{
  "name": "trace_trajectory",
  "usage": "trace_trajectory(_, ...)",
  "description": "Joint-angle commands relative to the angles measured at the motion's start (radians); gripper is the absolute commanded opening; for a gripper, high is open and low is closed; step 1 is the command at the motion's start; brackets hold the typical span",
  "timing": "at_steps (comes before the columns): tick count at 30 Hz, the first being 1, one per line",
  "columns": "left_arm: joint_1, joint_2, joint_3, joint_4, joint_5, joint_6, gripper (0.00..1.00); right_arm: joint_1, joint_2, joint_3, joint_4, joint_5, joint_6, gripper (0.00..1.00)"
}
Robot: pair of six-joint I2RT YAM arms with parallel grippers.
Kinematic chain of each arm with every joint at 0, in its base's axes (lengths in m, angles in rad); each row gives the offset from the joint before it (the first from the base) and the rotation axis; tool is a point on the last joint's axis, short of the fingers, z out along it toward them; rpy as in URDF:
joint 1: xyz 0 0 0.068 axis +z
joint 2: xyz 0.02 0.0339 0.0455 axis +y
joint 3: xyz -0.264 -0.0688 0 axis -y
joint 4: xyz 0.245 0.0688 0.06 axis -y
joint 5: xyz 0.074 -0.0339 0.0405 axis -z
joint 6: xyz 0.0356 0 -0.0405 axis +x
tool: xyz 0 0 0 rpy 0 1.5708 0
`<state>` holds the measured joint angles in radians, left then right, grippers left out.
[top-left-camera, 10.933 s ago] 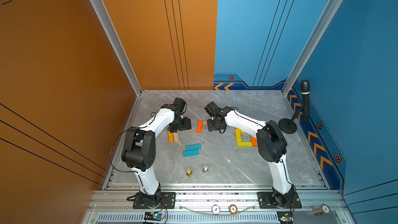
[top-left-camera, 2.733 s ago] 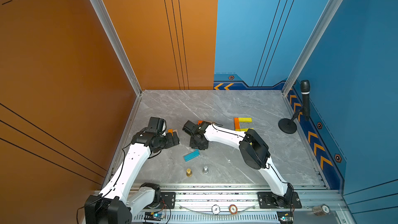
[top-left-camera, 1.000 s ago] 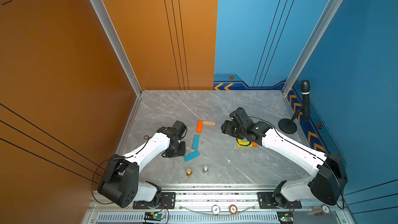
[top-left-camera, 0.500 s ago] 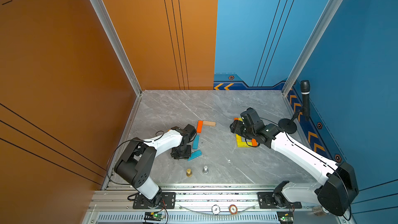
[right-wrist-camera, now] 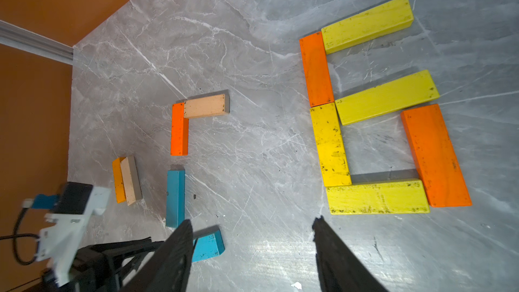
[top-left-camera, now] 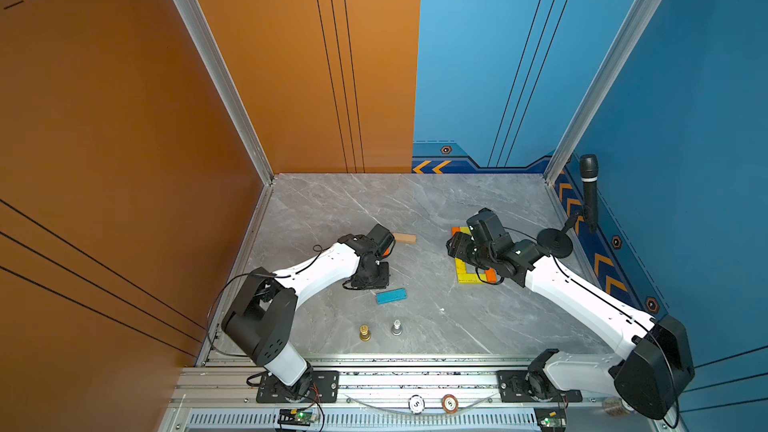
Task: Assemble the number 6 with building blocks
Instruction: Move the building block to the center of the board, then pick up the building block from the center of the board.
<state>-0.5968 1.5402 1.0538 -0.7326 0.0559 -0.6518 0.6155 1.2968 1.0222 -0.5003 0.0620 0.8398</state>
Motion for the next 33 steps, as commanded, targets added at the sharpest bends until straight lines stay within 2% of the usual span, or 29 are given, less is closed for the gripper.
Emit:
trace_trajectory(1,0.067,-0.079,-0.057,-0.017,0.043,-0.012,0.4,0.077,0.064,0.045,-0.052,0.057,-0.052,0.69)
trace_trajectory(5,0.168,-0.114,-0.091,-0.015,0.085,-0.006,0.47,0.198,0.201,0.14,-0.102,0.063,-0.196,0.71)
trace_trajectory(8,0.239,-0.14,-0.107,0.004,0.143,-0.004,0.57,0.27,0.317,0.243,-0.172,0.079,-0.404,0.72)
trace_trajectory(11,0.289,-0.159,-0.108,0.01,0.174,0.001,0.63,0.299,0.408,0.322,-0.222,0.071,-0.602,0.7)
trace_trajectory(14,0.316,-0.16,-0.107,0.01,0.192,0.01,0.68,0.308,0.419,0.327,-0.178,-0.01,-0.791,0.69)
trace_trajectory(21,0.344,-0.132,-0.106,0.01,0.211,0.034,0.73,0.274,0.36,0.191,0.058,-0.19,-1.18,0.68)
trace_trajectory(27,0.348,-0.117,-0.109,0.015,0.2,0.047,0.77,0.255,0.417,0.206,0.037,-0.253,-1.379,0.69)
trace_trajectory(33,0.353,-0.088,-0.116,0.036,0.199,0.048,0.77,0.27,0.498,0.264,0.01,-0.309,-1.432,0.68)
